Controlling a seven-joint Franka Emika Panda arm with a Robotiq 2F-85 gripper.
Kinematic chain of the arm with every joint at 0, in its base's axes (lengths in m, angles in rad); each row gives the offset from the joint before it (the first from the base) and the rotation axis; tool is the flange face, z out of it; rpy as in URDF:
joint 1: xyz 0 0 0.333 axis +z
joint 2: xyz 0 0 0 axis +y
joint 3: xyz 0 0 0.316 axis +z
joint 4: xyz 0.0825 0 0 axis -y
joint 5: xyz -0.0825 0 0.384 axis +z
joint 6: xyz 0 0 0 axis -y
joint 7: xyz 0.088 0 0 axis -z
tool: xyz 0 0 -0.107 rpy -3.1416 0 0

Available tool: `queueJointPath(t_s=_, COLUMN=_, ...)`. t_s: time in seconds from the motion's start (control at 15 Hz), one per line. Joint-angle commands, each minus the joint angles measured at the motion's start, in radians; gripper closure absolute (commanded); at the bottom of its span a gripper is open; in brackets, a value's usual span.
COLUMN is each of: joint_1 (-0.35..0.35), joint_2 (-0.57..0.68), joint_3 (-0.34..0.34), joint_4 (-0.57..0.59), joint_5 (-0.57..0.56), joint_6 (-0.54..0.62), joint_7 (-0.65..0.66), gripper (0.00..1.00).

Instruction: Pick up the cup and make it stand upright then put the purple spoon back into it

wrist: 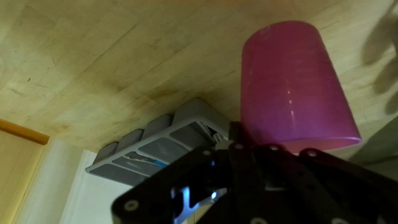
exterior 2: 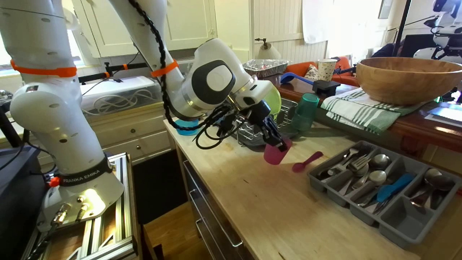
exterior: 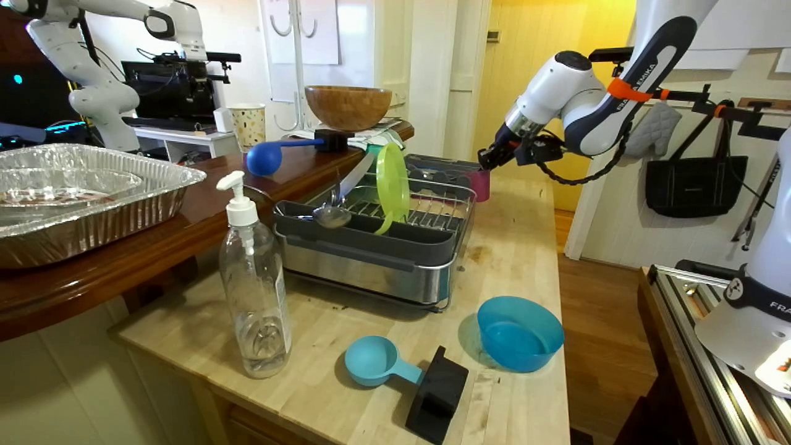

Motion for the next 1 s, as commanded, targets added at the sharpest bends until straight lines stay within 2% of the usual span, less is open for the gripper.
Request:
queueJointPath(t_s=0.0, joint_1=0.109, joint_2=0.085, joint_3=-0.131, joint_4=0.065, joint_5=-0.063, joint_6=0.091, joint_7=0.079, gripper=0.98)
queueJointPath(t_s=0.27, joint_1=0.254, joint_2=0.165, joint_3=-0.279, joint_4=0.064, joint_5=-0.003, joint_6=0.173, joint_7=0.038, gripper=0.98)
queueJointPath(t_s=0.53, joint_1=0.404, joint_2=0.251, joint_3=-0.405, joint_4=0.011, joint_5=0.07, joint_6=0.247, joint_7=0.019, gripper=0.98)
queueJointPath(t_s=0.73, joint_1=0.495, joint_2=0.326, joint_3=-0.467, joint_4=-0.038, joint_5=0.148, joint_6=0.316, joint_7=0.012, gripper=0.98)
queueJointPath(t_s=0.93, joint_1=0.556, joint_2=0.4, joint_3=-0.502, joint_4=-0.089, joint_5=0.242, joint_6=0.412, joint_7=0.001, gripper=0.98)
